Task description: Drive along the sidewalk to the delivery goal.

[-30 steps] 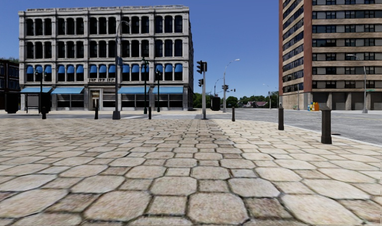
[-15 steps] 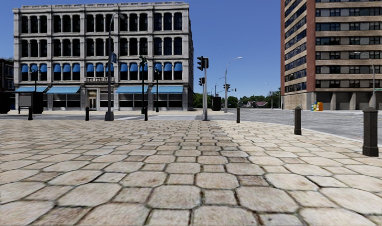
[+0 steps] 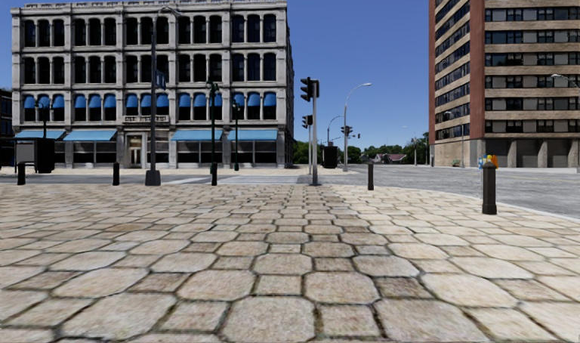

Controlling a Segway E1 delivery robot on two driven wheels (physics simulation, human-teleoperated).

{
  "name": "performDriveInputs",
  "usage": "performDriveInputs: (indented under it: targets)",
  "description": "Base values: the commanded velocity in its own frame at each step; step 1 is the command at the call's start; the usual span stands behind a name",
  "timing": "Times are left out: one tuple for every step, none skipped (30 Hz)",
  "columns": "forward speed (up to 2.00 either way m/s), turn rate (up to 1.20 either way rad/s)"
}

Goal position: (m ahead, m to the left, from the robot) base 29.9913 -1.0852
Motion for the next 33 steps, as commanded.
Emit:
performDriveInputs:
  targets:
    - [2.0,0.0]
    - [2.0,0.0]
    - [2.0,0.0]
    - [2.0,0.0]
    - [2.0,0.0]
    - [2.0,0.0]
    - [2.0,0.0]
    - [2.0,0.0]
    - [2.0,0.0]
    - [2.0,0.0]
    - [2.0,0.0]
    - [2.0,0.0]
    - [2.0,0.0]
    - [2.0,0.0]
    - [2.0,0.0]
    - [2.0,0.0]
    - [2.0,0.0]
    - [2.0,0.0]
    - [2.0,0.0]
    - [2.0,0.0]
    - [2.0,0.0]
    - [2.0,0.0]
    - [2.0,0.0]
    - [2.0,0.0]
    - [2.0,0.0]
    - [2.0,0.0]
    - [2.0,0.0]
    - [2.0,0.0]
    - [2.0,0.0]
    - [2.0,0.0]
    - [2.0,0.0]
    - [2.0,0.0]
    - [2.0,0.0]
